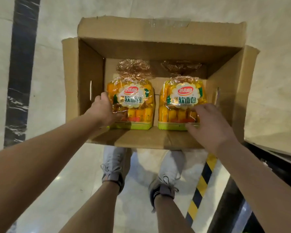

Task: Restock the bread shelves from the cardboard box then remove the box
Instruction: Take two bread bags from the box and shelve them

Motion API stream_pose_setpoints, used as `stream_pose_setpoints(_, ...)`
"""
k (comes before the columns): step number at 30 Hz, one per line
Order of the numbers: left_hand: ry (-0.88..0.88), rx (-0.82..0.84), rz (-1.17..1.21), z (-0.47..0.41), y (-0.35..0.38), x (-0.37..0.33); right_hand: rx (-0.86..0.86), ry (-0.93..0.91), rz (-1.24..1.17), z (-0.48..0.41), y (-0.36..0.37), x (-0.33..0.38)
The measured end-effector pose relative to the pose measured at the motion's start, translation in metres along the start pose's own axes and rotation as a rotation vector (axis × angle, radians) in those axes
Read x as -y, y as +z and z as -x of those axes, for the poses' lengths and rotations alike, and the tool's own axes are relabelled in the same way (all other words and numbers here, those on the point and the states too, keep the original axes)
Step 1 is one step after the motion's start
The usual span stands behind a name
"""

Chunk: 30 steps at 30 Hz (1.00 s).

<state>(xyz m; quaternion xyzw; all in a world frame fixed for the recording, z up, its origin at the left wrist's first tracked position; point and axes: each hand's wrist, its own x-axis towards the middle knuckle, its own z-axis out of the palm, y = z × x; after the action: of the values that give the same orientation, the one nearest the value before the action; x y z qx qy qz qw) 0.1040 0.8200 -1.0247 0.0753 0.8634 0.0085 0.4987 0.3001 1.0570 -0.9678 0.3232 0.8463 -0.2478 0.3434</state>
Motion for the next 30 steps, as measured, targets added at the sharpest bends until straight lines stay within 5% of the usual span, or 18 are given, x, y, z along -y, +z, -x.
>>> stream_pose_setpoints(10,-0.241,0.01,0.468,-0.054,0.031,0.009,0.05,0.046,-0.061,-0.029,0.022,-0.02)
stream_pose_setpoints(22,-0.015,0.106,0.731,-0.019,0.004,0.011,0.057,0.4,-0.486,-0.087,0.03,-0.033)
stream_pose_setpoints(30,0.059,0.142,0.762,-0.006,-0.003,0.026,0.061,0.557,-0.343,-0.12,0.045,-0.015)
